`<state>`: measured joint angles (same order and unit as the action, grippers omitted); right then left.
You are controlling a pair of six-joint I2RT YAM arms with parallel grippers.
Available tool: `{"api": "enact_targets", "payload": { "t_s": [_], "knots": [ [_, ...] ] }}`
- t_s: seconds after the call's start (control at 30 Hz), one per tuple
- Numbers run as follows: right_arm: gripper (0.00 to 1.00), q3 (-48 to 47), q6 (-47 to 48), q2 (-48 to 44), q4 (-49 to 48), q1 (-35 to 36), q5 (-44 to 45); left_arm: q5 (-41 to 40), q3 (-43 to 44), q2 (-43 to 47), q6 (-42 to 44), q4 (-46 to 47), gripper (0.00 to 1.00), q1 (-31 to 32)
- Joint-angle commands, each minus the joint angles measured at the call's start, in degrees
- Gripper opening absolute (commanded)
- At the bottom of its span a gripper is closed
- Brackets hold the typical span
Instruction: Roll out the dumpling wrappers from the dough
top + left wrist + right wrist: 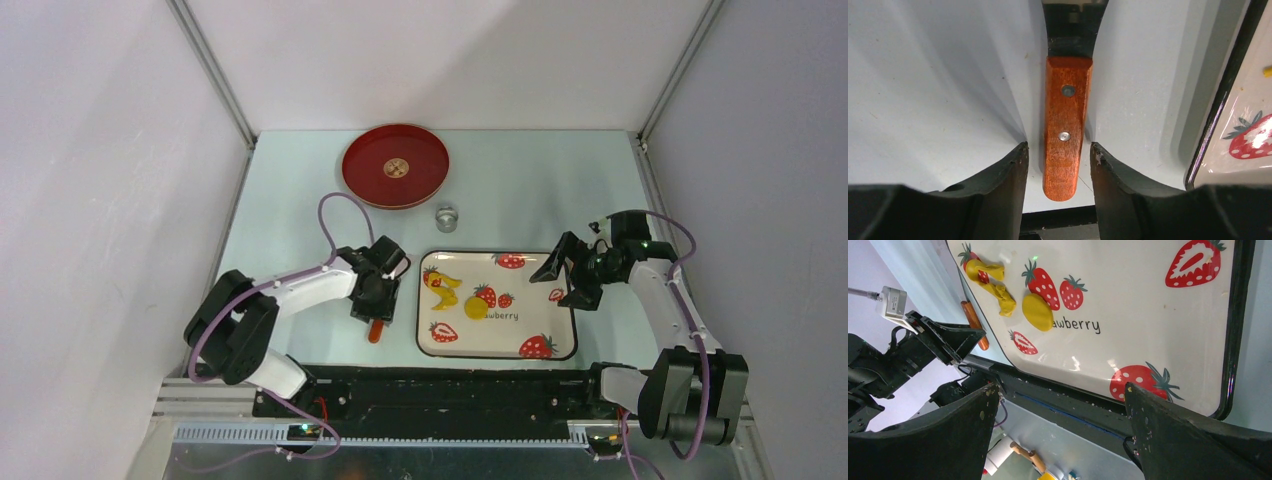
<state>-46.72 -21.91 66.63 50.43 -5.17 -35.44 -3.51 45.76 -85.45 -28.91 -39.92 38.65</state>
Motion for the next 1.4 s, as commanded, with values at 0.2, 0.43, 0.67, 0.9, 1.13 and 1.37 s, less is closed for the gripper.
{"api": "enact_targets", "payload": {
  "t_s": [0.2, 0.43, 0.67, 0.9, 1.13, 1.37],
  "knots": [
    [0.99, -0.39, 0.03, -0.55, -0.89, 1.34, -0.85, -0.33, 0.97, -3.05, 3.44, 1.48, 0.36, 0.35],
    [0.99, -0.39, -1.35, 0.06, -2.01, 3.65, -0.36, 0.79, 2.17, -4.62, 3.98, 1.41, 0.01, 0.37],
    [0.99, -0.37, -2.25, 0.13, -2.40, 5.82, 0.71, 0.15, 2.23, 2.70, 1.37, 1.25, 0.00, 0.25],
    [1.00, -0.39, -2.19, 1.07, -2.86, 7.93, 1.28, -3.38, 0.23, 13.61, -0.06, -1.46, 0.00, 0.30],
    [1.00, -0.43, -2.42, 0.84, -3.51, 6.91, 4.48, -2.92, -0.26, 19.03, 1.84, -4.72, 0.00, 0.62],
    [1.00, -8.37, -4.48, 6.67, -4.41, 12.38, 9.36, 0.85, -1.62, 25.60, 0.66, -4.97, 0.00, -0.66]
  ]
}}
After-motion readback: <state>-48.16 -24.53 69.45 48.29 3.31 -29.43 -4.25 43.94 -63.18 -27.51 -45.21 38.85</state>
